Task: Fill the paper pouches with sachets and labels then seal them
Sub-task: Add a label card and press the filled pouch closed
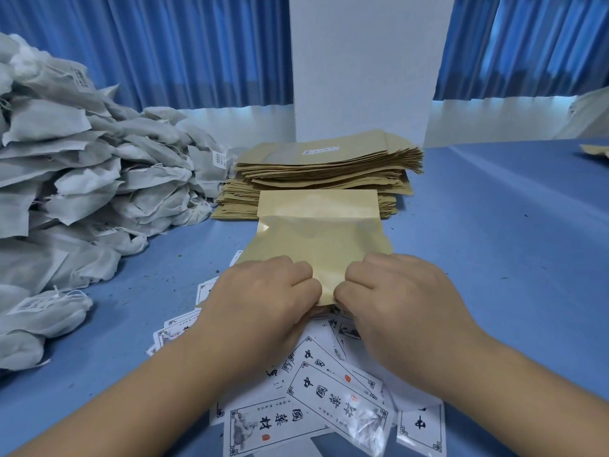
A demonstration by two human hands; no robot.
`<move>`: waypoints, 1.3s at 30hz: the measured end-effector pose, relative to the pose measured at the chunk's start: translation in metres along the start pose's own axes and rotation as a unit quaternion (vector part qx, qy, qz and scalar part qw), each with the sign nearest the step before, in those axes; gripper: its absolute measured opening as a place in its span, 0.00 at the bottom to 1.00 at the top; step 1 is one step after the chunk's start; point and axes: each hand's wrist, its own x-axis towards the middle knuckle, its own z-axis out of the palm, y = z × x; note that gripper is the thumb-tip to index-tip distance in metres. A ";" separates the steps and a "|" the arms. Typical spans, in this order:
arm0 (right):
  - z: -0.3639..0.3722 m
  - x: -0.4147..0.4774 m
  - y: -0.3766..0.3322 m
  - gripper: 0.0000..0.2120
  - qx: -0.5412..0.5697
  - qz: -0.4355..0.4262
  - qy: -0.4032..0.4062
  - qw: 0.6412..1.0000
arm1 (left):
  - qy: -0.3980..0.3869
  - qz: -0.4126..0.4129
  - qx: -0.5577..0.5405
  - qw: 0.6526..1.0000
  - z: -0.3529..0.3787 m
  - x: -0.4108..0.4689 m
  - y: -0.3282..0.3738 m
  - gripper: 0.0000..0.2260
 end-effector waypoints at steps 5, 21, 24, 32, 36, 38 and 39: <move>-0.001 0.001 -0.001 0.14 0.008 0.025 -0.005 1.000 | -0.007 -0.010 0.004 1.000 -0.002 -0.002 -0.003 0.09; -0.004 0.001 0.007 0.04 0.067 0.006 -0.019 0.998 | 0.005 -0.033 -0.021 0.999 -0.001 -0.003 -0.003 0.07; -0.008 -0.001 0.023 0.03 0.099 0.053 0.026 0.993 | 0.015 -0.070 -0.055 0.996 -0.008 -0.005 -0.014 0.12; -0.013 -0.004 0.047 0.13 0.312 0.153 0.005 0.938 | 0.051 -0.040 -0.012 0.998 -0.017 -0.014 -0.034 0.11; -0.005 -0.002 0.061 0.29 0.456 0.366 -0.011 0.811 | 0.008 -0.065 -0.138 0.988 -0.009 -0.017 -0.040 0.14; 0.004 -0.002 0.066 0.27 0.480 0.469 -0.070 0.738 | -0.018 -0.134 -0.264 0.955 -0.003 -0.019 -0.042 0.16; 0.008 -0.004 0.066 0.25 0.492 0.506 -0.108 0.700 | -0.030 -0.173 -0.312 0.934 0.000 -0.020 -0.043 0.17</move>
